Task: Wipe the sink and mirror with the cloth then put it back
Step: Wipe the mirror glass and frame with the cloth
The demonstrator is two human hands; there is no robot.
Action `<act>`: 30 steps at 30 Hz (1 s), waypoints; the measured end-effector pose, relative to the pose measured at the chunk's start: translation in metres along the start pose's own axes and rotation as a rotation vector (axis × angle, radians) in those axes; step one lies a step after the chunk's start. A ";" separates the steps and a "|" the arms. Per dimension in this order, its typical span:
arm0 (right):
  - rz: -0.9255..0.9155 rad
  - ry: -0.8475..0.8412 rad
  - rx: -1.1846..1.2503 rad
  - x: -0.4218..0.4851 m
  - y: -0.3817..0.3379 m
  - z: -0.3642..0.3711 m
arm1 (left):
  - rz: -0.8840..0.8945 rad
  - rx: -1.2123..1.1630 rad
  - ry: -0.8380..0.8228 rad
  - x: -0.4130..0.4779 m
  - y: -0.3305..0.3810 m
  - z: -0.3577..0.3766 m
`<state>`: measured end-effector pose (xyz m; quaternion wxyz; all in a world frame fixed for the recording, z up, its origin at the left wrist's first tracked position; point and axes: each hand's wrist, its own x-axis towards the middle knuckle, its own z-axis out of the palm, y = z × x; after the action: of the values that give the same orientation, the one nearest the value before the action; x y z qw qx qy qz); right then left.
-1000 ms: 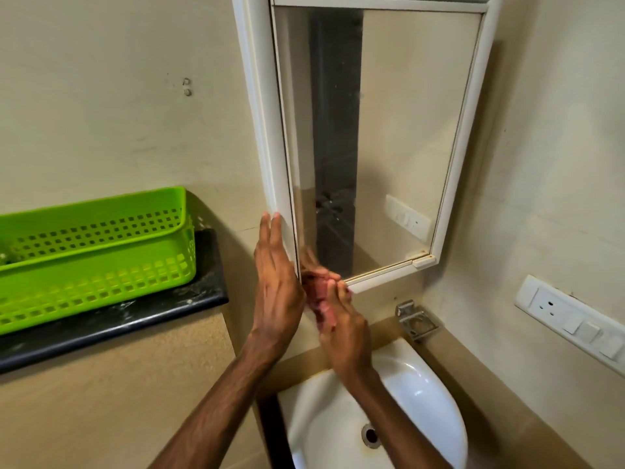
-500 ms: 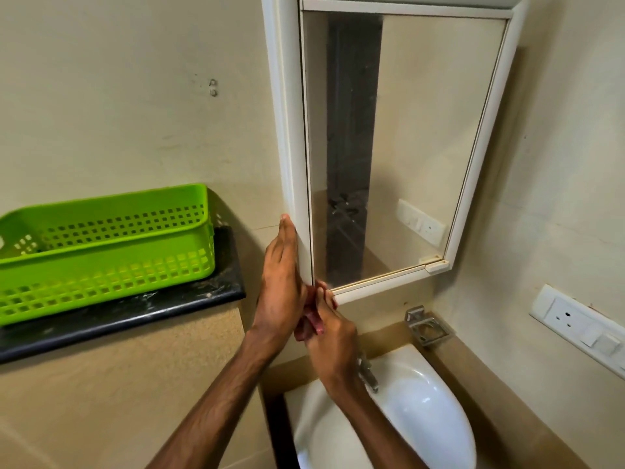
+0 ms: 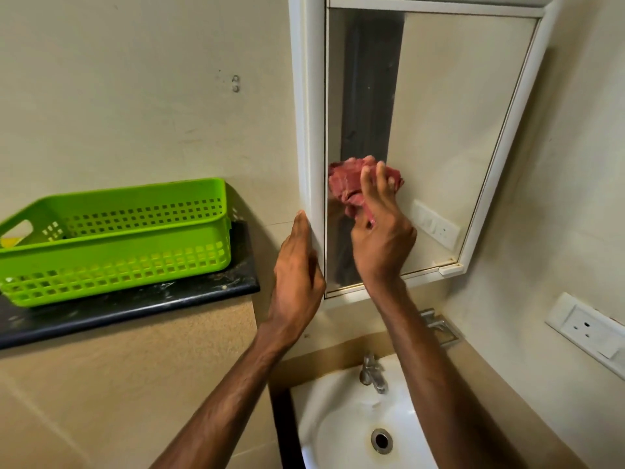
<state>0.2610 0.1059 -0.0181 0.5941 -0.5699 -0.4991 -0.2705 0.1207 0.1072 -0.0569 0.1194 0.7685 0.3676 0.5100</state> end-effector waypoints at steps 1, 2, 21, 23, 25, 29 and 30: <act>-0.023 -0.010 -0.013 -0.015 0.004 0.001 | 0.001 -0.006 0.013 0.000 -0.001 0.002; -0.042 -0.043 -0.022 -0.039 0.011 0.001 | -0.008 -0.011 0.020 -0.001 -0.001 0.004; -0.057 -0.002 -0.047 -0.008 0.052 0.002 | -0.026 0.269 0.039 -0.007 0.006 0.019; 0.067 0.066 -0.034 -0.011 0.081 -0.006 | -0.007 0.270 0.025 -0.006 0.003 0.017; 0.349 0.179 0.094 -0.017 0.118 -0.015 | 0.010 0.275 0.006 -0.005 0.003 0.012; 0.733 0.207 0.099 -0.051 0.141 -0.016 | -0.011 0.292 0.020 -0.003 0.004 0.011; 0.631 0.159 0.044 -0.067 0.128 -0.010 | -0.030 0.288 0.023 -0.003 0.005 0.013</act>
<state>0.3542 0.1060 -0.1297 0.6978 -0.6607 -0.2556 -0.1058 0.1337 0.1038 -0.0621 0.0112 0.7660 0.4500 0.4590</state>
